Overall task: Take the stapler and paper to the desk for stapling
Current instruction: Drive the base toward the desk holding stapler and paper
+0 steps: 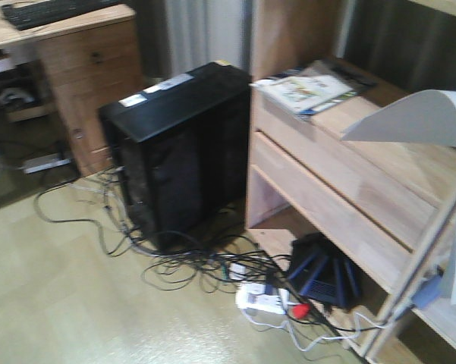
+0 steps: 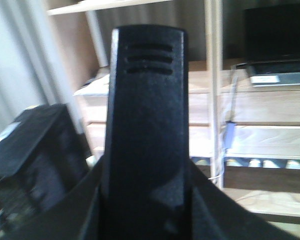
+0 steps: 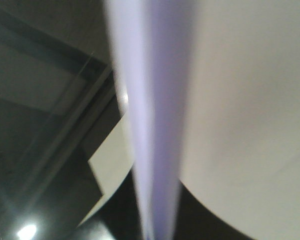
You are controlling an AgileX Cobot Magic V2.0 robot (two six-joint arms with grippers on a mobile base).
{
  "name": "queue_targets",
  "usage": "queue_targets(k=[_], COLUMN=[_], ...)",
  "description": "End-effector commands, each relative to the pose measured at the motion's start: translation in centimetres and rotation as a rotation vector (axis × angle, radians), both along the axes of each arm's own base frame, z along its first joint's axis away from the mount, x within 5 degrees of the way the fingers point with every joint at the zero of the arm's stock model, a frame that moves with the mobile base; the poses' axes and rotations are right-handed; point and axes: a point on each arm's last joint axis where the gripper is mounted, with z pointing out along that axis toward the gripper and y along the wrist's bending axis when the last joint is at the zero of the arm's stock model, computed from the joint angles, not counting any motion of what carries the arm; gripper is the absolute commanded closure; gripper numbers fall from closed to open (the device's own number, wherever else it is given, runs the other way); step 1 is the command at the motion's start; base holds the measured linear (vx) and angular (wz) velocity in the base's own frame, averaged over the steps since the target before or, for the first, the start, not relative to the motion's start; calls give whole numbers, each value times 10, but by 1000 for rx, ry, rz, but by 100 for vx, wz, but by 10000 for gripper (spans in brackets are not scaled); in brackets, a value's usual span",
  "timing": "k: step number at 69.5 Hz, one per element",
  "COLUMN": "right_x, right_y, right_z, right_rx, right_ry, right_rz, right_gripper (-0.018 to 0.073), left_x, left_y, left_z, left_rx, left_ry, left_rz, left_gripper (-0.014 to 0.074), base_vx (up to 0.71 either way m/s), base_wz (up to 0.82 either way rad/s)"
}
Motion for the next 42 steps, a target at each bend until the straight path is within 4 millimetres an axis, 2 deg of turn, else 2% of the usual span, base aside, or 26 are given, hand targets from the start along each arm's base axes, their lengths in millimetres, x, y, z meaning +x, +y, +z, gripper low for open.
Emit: queue_targets(k=[1,42], right_x=[-3,-3], right_y=[-1,-1], right_z=[9,9], right_rx=[16,16], right_ry=[-57,-57], right_rz=[-9,-9], right_gripper=[565,565], left_x=[1,1], left_y=[-1,-1], left_z=[17,17], left_rx=[-89,-89], left_ry=[-83,-83], left_rz=[-1,-1], left_gripper=[603,603], base_vx=[-5,1], base_wz=[46,55])
